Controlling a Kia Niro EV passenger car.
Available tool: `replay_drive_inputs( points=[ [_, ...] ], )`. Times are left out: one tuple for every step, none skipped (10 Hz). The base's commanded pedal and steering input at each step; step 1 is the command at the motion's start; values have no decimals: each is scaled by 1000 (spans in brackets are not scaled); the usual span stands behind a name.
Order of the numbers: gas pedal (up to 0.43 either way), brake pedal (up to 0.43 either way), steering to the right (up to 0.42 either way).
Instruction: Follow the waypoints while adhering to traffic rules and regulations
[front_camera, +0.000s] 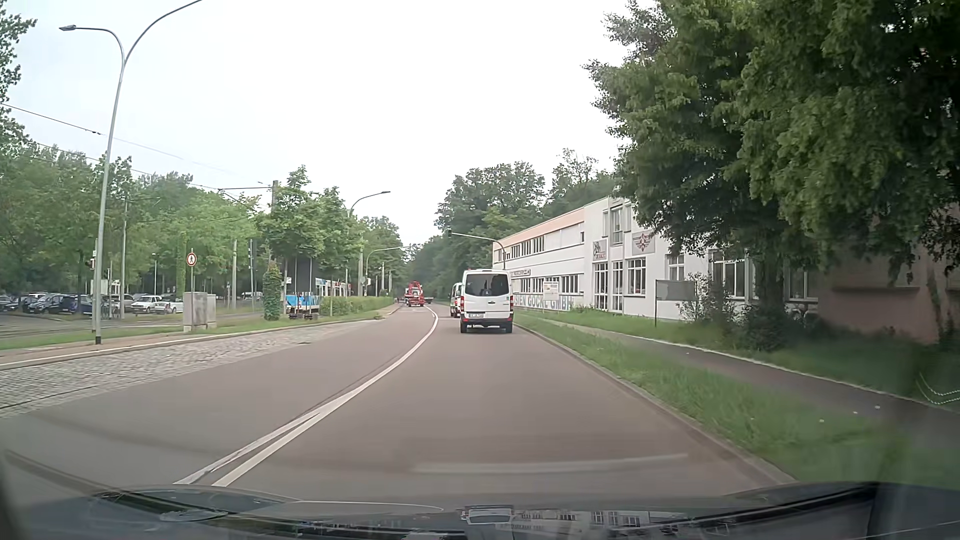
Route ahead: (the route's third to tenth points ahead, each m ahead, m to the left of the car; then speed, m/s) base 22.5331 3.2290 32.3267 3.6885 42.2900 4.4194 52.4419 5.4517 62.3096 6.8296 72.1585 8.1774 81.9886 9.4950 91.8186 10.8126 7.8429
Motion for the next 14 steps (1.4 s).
replay_drive_inputs(
  points=[
    [39, 0, -3],
    [39, 0, -3],
    [39, 0, -3],
    [39, 0, -3],
    [39, 0, -3],
    [39, 0, -3],
    [39, 0, -3],
    [39, 0, -4],
    [39, 0, -4],
    [39, 0, -4],
    [39, 0, -4],
    [47, 0, -4],
    [47, 0, -5],
    [47, 0, -5]
  ],
)
